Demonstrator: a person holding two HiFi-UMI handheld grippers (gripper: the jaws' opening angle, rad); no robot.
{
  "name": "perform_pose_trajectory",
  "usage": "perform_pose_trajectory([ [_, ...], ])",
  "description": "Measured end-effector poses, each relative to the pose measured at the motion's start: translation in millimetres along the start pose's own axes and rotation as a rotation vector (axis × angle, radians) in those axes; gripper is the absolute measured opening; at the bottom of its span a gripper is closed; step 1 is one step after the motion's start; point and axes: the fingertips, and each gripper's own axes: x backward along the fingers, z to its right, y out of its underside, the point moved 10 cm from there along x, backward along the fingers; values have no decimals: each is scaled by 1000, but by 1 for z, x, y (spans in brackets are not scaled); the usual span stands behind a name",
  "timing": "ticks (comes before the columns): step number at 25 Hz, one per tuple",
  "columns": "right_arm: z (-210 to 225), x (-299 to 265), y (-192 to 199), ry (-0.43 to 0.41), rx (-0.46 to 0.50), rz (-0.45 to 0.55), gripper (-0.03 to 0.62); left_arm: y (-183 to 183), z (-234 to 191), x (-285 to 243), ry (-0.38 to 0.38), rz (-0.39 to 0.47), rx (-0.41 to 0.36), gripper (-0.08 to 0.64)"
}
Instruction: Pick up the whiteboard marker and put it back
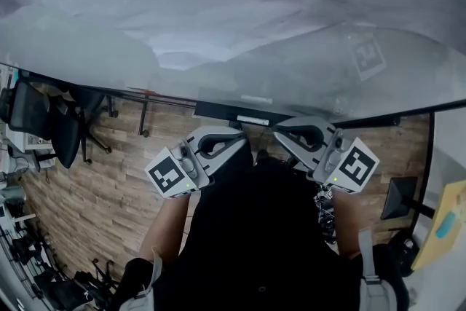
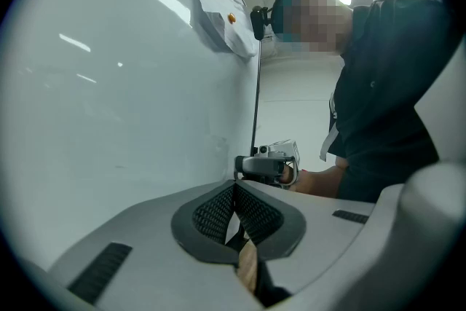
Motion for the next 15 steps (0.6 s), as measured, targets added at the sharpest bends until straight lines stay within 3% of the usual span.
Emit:
perform_pose_trajectory([
  [9, 2, -10, -2, -4, -36, 65, 18, 7, 2, 5, -28, -17, 20, 12],
  [15, 1, -14, 4, -13, -32, 46, 18, 11, 4, 8, -35, -21, 42, 12],
])
